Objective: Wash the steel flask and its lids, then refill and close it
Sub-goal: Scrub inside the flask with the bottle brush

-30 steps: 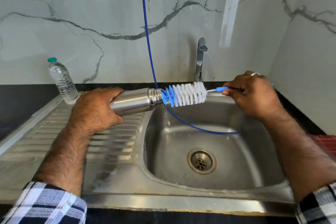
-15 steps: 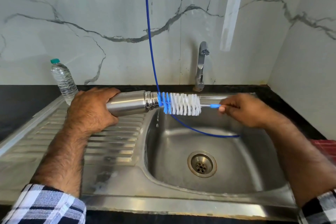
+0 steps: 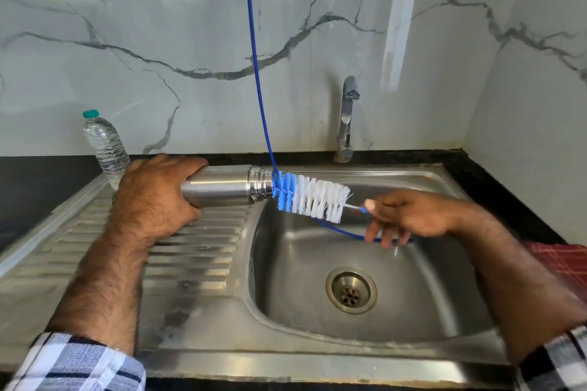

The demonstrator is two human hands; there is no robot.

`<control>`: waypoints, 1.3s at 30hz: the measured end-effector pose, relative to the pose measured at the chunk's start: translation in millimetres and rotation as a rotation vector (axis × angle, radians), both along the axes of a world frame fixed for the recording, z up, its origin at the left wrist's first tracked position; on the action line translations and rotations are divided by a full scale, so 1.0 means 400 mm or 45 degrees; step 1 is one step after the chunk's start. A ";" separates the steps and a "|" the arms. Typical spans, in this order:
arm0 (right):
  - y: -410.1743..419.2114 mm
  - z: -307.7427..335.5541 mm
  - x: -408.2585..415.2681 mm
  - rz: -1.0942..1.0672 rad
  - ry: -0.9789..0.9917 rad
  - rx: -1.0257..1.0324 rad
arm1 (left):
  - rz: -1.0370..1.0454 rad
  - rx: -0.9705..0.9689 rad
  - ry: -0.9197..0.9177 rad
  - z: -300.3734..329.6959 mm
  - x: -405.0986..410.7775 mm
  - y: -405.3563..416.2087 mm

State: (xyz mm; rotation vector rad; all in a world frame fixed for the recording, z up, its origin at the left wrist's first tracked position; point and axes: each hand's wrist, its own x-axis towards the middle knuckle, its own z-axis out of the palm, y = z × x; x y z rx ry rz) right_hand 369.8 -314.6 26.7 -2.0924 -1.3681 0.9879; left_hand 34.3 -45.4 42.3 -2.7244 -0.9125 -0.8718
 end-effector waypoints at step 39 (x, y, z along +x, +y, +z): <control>-0.024 -0.013 0.019 0.131 0.239 -0.254 | -0.087 0.120 0.020 -0.026 0.025 0.012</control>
